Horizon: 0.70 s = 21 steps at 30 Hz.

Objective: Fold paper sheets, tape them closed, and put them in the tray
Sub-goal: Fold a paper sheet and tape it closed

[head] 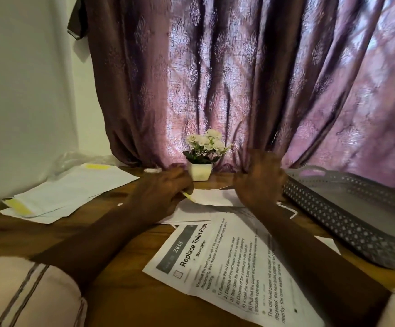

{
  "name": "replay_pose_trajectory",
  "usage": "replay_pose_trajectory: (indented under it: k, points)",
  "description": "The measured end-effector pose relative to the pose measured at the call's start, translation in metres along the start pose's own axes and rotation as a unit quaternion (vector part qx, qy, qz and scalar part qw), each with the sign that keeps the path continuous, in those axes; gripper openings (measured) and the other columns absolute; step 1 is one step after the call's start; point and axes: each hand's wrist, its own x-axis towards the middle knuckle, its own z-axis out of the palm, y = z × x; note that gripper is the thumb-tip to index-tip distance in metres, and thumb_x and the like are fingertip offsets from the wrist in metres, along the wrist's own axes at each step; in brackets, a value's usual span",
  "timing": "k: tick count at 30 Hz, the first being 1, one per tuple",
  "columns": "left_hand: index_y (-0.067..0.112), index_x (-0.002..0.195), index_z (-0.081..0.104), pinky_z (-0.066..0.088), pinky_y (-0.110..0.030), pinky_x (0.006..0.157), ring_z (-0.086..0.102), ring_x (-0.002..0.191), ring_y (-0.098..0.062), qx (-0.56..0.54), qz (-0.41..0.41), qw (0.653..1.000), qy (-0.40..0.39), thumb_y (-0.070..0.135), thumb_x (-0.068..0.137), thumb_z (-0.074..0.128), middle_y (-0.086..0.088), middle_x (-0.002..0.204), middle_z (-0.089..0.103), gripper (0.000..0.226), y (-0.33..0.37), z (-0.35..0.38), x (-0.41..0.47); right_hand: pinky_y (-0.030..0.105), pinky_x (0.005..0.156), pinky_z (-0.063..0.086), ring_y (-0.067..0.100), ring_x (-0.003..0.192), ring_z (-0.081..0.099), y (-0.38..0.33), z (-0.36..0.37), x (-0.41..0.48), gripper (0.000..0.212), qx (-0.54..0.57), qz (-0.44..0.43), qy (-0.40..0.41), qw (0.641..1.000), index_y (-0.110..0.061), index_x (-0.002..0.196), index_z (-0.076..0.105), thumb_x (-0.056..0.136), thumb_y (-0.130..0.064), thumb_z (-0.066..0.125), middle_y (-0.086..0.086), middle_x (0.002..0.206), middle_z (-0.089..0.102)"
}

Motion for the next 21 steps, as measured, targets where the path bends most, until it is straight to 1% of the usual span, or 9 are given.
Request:
replay_pose_trajectory:
  k: [1, 2, 3, 5, 7, 9, 14, 18, 21]
  points:
    - [0.031, 0.095, 0.061, 0.048, -0.032, 0.060, 0.063, 0.084, -0.019, -0.007, -0.013, 1.000, -0.010, 0.014, 0.077, 0.079, 0.007, 0.099, 0.061, 0.031, -0.001, 0.000, -0.001, 0.038, 0.105, 0.041, 0.030, 0.126, 0.055, -0.003, -0.001, -0.002, 0.043, 0.047, -0.063, -0.062, 0.995, -0.020, 0.128, 0.063, 0.087, -0.029, 0.071, 0.009, 0.135, 0.058]
    - [0.031, 0.092, 0.062, 0.045, -0.030, 0.060, 0.061, 0.081, -0.017, -0.014, -0.023, 1.000, -0.015, 0.010, 0.075, 0.080, 0.009, 0.097, 0.058, 0.033, -0.002, 0.001, -0.001, 0.031, 0.100, 0.045, 0.023, 0.120, 0.060, -0.006, 0.004, -0.006, 0.032, 0.107, -0.083, -0.153, 0.979, -0.022, 0.123, 0.068, 0.092, -0.032, 0.069, 0.003, 0.129, 0.063]
    - [0.030, 0.091, 0.064, 0.044, -0.029, 0.061, 0.059, 0.080, -0.016, -0.022, -0.032, 0.999, -0.027, 0.008, 0.074, 0.080, 0.010, 0.095, 0.056, 0.032, -0.003, 0.000, -0.002, 0.029, 0.098, 0.046, 0.016, 0.117, 0.062, -0.009, 0.005, -0.012, 0.031, 0.152, -0.088, -0.252, 0.952, -0.025, 0.123, 0.069, 0.094, -0.038, 0.069, -0.003, 0.126, 0.064]
    - [0.028, 0.090, 0.069, 0.048, -0.031, 0.067, 0.060, 0.083, -0.015, -0.050, -0.052, 0.996, -0.061, 0.006, 0.076, 0.076, 0.009, 0.095, 0.059, 0.027, -0.008, -0.001, -0.004, 0.032, 0.108, 0.044, 0.007, 0.128, 0.055, -0.012, 0.013, -0.025, 0.061, 0.154, -0.105, -0.420, 0.888, -0.035, 0.137, 0.059, 0.086, -0.067, 0.068, -0.014, 0.138, 0.059]
    - [0.029, 0.090, 0.073, 0.054, -0.039, 0.075, 0.062, 0.087, -0.014, -0.086, -0.082, 0.989, -0.091, 0.008, 0.079, 0.075, 0.007, 0.096, 0.063, 0.024, -0.014, 0.000, -0.007, 0.046, 0.122, 0.029, 0.012, 0.148, 0.036, -0.010, 0.021, -0.032, 0.100, 0.059, -0.153, -0.488, 0.857, -0.047, 0.154, 0.034, 0.068, -0.095, 0.055, -0.014, 0.162, 0.038]
    - [0.031, 0.089, 0.073, 0.056, -0.041, 0.077, 0.062, 0.086, -0.011, -0.111, -0.105, 0.982, -0.109, 0.012, 0.079, 0.078, 0.008, 0.094, 0.066, 0.022, -0.018, 0.002, -0.010, 0.053, 0.125, 0.019, 0.017, 0.155, 0.023, -0.010, 0.022, -0.033, 0.110, 0.007, -0.179, -0.502, 0.846, -0.049, 0.158, 0.016, 0.065, -0.100, 0.047, -0.013, 0.170, 0.021]
    - [0.033, 0.092, 0.076, 0.057, -0.039, 0.082, 0.064, 0.088, -0.006, -0.127, -0.141, 0.967, -0.170, 0.035, 0.076, 0.066, 0.015, 0.095, 0.070, 0.019, -0.016, -0.003, -0.009, 0.054, 0.126, 0.007, 0.021, 0.159, 0.013, -0.006, 0.023, -0.030, 0.111, -0.038, -0.197, -0.499, 0.843, -0.046, 0.160, 0.006, 0.068, -0.102, 0.032, -0.007, 0.172, 0.013]
    - [0.034, 0.095, 0.080, 0.053, -0.042, 0.090, 0.065, 0.096, -0.004, -0.144, -0.193, 0.948, -0.208, 0.068, 0.080, 0.050, 0.018, 0.099, 0.073, 0.048, -0.018, -0.011, -0.007, 0.054, 0.126, 0.008, 0.021, 0.158, 0.012, -0.003, 0.025, -0.027, 0.106, -0.034, -0.196, -0.489, 0.849, -0.047, 0.160, 0.008, 0.071, -0.100, 0.031, -0.007, 0.172, 0.015]
    - [0.030, 0.099, 0.082, 0.046, -0.043, 0.105, 0.066, 0.104, -0.008, -0.209, -0.289, 0.908, -0.219, 0.079, 0.086, 0.031, 0.014, 0.106, 0.076, 0.072, -0.009, -0.010, -0.002, 0.054, 0.125, 0.010, 0.020, 0.157, 0.017, -0.005, 0.026, -0.028, 0.096, -0.018, -0.201, -0.478, 0.855, -0.052, 0.157, 0.010, 0.076, -0.096, 0.035, -0.008, 0.170, 0.020]
